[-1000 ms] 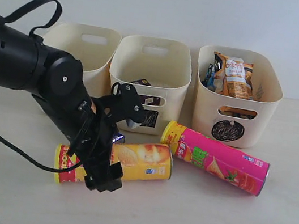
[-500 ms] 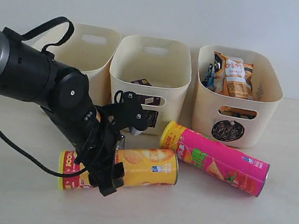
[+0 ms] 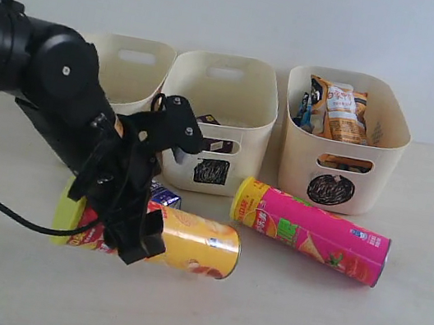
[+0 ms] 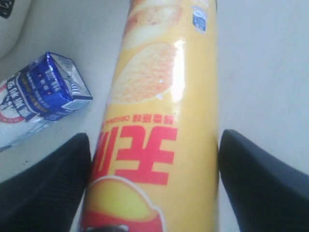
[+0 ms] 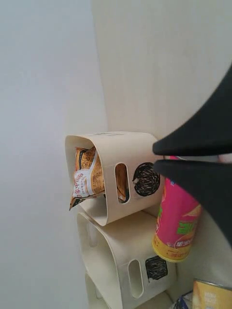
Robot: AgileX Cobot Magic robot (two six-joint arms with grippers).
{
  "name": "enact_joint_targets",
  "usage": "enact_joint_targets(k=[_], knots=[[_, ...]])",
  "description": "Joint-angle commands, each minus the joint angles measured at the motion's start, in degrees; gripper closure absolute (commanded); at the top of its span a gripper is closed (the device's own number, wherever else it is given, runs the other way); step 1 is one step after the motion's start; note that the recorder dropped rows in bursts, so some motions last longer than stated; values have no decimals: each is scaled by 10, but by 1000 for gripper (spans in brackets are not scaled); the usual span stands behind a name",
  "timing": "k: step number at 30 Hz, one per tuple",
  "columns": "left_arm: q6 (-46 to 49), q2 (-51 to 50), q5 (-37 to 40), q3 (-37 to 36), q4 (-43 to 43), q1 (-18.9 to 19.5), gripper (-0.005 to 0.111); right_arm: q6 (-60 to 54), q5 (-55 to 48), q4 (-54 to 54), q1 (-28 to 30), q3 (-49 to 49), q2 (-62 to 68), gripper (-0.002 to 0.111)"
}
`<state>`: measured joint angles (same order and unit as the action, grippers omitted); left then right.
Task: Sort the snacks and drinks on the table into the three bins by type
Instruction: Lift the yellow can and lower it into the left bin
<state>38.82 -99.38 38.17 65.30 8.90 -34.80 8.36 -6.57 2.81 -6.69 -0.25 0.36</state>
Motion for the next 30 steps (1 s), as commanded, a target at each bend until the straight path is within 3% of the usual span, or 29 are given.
enact_joint_targets(k=[1, 10, 15, 20, 30], knots=[[-1, 51, 23, 1, 7, -4, 103, 3, -1, 0, 4, 3, -4, 108], [-1, 138, 21, 1, 7, -4, 103, 2, -1, 0, 4, 3, -4, 108], [-7, 187, -18, 1, -29, -4, 103, 3, -1, 0, 4, 3, -4, 108], [-47, 213, -99, 1, -44, 13, 103, 3, -1, 0, 4, 3, -4, 108], [-176, 203, -317, 1, -44, 102, 103, 6, -1, 0, 4, 3, -4, 108]])
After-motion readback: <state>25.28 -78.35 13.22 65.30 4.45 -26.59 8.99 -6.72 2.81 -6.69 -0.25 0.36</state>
